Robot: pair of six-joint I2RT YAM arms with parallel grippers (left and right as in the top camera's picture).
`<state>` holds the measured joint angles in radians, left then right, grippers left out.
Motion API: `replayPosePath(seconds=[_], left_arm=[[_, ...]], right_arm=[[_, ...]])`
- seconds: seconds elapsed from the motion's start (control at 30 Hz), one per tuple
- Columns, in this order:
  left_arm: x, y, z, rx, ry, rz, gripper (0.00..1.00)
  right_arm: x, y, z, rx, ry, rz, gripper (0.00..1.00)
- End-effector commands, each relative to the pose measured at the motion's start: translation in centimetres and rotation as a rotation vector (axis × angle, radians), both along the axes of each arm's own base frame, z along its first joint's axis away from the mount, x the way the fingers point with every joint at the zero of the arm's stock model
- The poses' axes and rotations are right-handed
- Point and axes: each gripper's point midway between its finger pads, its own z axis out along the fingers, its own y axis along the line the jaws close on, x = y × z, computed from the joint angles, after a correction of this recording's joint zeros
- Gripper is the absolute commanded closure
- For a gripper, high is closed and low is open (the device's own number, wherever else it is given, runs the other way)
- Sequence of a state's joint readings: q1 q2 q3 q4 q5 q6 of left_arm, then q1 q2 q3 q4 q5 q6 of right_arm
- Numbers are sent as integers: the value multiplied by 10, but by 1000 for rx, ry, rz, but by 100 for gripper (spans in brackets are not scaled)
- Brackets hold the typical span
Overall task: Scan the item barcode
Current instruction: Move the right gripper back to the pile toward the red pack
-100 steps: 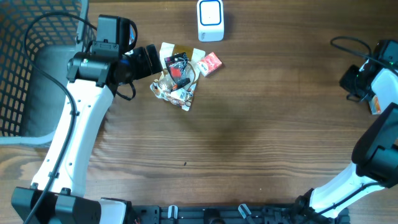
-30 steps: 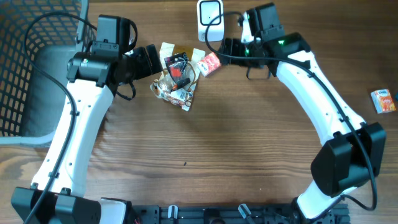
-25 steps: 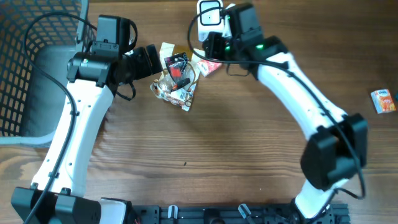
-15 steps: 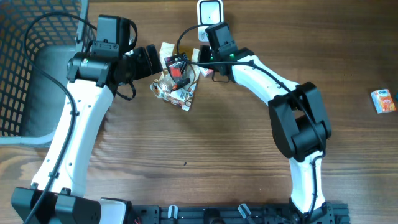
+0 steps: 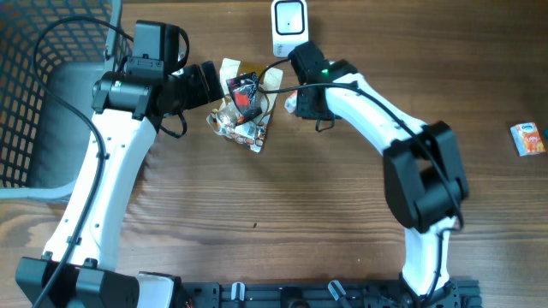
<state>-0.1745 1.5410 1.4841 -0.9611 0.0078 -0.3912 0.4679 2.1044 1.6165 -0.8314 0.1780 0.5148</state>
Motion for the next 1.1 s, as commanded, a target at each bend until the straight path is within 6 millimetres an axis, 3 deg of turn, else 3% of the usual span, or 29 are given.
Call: replayPosePath(seconds=[0.0,0.03,0.1,0.23,0.3,0.4,0.53,0.7,0.87,1.0,1.07], left_arm=[[2,1,0,0,-1,13,0],[2,1,0,0,-1,13,0],[2,1,0,0,-1,13,0],[2,1,0,0,-1,13,0],[2,1,0,0,-1,13,0],[2,1,0,0,-1,13,0],[2,1,0,0,-1,13,0],[2,1,0,0,-1,13,0],[2,1,0,0,-1,13,0],[2,1,0,0,-1,13,0],[2,1,0,0,-1,13,0]], right_arm=[[13,-1,57,34,-146,1,75],[22,5,73,75,-210,2,70],[35,26,83,184,-263,24,55],[62,48,80,291,-345,-18,52],[72,57,63,303,-357,-11,51],[82,73,12,292,-333,42,52],[76,84,-17,180,-318,232,52],[60,75,-43,7,-259,327,52],[28,26,-59,-219,-100,291,63],[-6,2,-63,-301,57,307,66],[-13,-2,-53,-309,77,310,65]])
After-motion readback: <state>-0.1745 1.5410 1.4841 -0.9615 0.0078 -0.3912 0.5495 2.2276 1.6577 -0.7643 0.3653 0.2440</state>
